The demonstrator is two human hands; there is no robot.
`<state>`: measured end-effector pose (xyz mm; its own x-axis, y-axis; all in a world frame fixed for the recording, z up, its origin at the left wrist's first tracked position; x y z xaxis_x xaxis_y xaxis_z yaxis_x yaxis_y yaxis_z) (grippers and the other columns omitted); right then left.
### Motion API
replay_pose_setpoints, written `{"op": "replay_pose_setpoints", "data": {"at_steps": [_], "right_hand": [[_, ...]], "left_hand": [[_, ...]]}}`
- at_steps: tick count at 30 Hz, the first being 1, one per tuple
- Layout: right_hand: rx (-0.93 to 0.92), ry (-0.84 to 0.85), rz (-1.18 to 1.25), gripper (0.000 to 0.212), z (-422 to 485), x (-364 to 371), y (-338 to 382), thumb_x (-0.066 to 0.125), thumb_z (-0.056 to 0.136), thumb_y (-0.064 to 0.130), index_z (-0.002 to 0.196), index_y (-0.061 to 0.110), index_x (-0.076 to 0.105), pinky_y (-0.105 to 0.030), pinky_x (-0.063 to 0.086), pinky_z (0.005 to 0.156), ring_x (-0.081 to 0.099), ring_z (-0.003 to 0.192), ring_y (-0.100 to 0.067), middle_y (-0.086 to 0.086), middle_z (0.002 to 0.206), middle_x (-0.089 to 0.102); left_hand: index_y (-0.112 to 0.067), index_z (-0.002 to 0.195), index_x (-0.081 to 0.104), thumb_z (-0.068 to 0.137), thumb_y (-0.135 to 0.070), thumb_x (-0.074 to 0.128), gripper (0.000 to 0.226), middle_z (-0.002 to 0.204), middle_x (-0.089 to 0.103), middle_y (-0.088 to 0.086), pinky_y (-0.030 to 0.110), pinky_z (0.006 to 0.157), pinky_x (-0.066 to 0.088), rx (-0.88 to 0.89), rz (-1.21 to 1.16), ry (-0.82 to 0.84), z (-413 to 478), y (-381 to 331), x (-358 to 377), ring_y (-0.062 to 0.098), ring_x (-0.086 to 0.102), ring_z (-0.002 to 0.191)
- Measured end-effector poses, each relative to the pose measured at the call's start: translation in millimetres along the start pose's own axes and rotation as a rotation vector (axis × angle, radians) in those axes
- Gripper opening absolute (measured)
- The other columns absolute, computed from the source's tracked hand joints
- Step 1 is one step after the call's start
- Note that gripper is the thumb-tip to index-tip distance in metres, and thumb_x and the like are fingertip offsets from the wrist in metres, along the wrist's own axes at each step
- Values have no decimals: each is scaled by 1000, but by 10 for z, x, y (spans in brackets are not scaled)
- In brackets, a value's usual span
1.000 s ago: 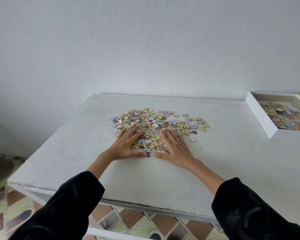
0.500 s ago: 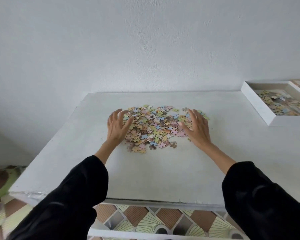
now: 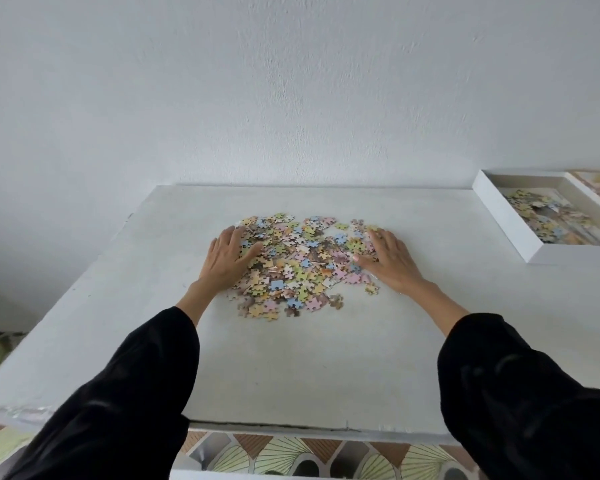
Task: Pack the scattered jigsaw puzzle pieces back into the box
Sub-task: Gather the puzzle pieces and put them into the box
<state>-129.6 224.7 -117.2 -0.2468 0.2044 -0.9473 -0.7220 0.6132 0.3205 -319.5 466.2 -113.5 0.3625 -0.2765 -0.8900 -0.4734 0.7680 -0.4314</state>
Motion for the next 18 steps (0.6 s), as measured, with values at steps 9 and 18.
{"op": "replay_pose_setpoints", "data": {"at_steps": [9,18], "right_hand": [[-126,0,185,67,535,-150,368,32,91,58,146,29,9,-48,5,117,1,144,-22,-2,156,1],[-248,117,45,55,837,165,592,22,94,53,143,28,25,-47,6,116,10,143,-22,-4,154,18]], "left_hand": [[-25,144,25,63,-89,7,105,153,14,16,56,112,16,86,6,62,570,-381,-99,33,19,139],[-24,143,28,66,-83,4,100,154,21,6,47,115,12,86,76,256,749,-603,345,25,17,142]]}}
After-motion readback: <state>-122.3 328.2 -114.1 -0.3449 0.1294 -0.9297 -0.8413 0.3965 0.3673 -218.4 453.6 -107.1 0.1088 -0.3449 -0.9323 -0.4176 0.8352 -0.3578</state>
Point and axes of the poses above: each hand's wrist, its own z-axis towards the middle knuckle, its own x-axis out of the palm, y = z × x, the point moved 10 cm from there along z, towards the middle knuckle
